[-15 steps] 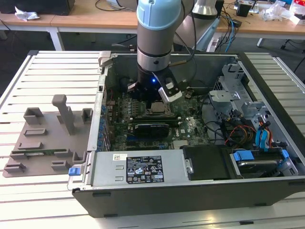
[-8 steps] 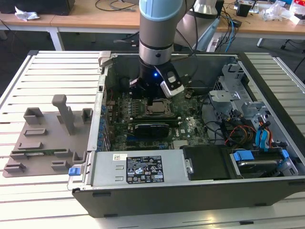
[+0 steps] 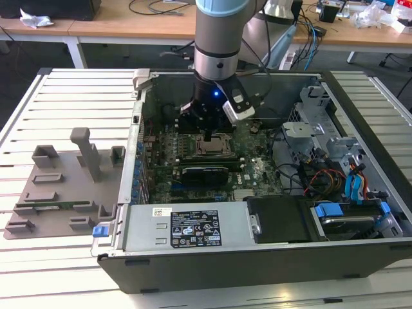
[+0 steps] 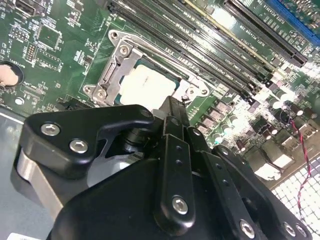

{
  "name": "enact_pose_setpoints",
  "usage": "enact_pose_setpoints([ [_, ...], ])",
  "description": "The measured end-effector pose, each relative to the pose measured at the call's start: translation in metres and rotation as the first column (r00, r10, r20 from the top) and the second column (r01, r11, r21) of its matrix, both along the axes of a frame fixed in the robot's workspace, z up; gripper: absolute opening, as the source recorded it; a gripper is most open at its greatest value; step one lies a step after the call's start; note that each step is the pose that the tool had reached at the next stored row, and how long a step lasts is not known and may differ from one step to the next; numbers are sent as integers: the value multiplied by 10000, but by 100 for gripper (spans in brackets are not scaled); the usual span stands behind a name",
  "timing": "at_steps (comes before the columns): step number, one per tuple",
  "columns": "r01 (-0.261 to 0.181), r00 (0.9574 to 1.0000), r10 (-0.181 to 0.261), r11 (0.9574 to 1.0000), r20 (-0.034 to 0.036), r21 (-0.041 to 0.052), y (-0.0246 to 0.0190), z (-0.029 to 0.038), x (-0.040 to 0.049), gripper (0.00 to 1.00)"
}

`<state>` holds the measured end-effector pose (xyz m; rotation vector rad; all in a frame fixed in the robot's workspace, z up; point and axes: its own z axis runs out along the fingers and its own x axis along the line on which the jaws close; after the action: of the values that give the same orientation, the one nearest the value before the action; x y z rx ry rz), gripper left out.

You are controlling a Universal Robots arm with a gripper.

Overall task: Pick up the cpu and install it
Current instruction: 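Install the second cpu locking lever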

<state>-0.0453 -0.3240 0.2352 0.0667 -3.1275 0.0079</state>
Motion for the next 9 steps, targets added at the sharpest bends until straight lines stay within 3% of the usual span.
enact_pose_setpoints([
  [1, 0, 10000, 0, 9999, 2, -157, 35, 13, 9, 11],
  [2, 0, 10000, 0, 9998, 1, -216, 57, 21, 21, 11],
  [7, -1, 10000, 1, 9995, 0, -310, 121, 40, 82, 11],
  [9, 2, 10000, -2, 9995, 1, -313, 130, 113, 95, 11],
])
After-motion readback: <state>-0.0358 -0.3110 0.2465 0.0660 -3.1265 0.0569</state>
